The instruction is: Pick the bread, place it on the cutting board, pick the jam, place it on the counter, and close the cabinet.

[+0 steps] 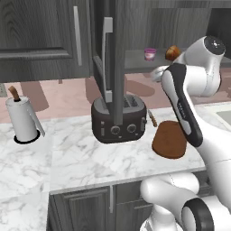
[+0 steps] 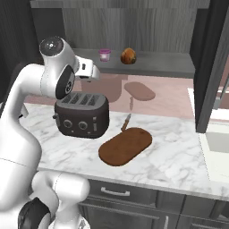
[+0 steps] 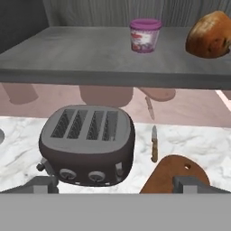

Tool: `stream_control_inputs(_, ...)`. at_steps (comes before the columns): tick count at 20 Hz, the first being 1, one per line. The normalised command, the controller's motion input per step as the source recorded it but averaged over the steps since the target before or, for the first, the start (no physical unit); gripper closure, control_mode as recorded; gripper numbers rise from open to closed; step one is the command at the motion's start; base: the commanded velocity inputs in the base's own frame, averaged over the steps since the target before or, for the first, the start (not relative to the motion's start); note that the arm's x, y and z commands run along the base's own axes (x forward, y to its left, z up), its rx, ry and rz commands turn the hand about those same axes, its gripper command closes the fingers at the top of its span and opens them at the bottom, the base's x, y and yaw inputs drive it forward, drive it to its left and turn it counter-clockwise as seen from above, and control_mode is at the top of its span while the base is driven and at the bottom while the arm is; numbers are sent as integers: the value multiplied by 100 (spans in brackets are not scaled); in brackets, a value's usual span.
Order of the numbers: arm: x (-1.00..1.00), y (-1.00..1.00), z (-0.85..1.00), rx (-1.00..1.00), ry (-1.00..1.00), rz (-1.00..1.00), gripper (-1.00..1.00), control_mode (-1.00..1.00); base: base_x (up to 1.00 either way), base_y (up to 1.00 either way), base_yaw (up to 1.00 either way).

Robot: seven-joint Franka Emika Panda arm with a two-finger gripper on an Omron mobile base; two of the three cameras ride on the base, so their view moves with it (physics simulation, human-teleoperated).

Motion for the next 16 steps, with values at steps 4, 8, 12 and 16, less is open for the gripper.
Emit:
stream_control_inputs(4, 15, -5, 10, 1, 0, 0, -100, -100, 0, 0, 0)
stream_control_inputs(8, 10, 0, 0, 0, 0, 0, -100, -100, 0, 0, 0)
stream_control_inputs(12, 13, 0, 0, 0, 0, 0, -100, -100, 0, 0, 0)
stream_control_inputs(16, 18, -1, 0, 0, -1, 0, -100, -100, 0, 0, 0)
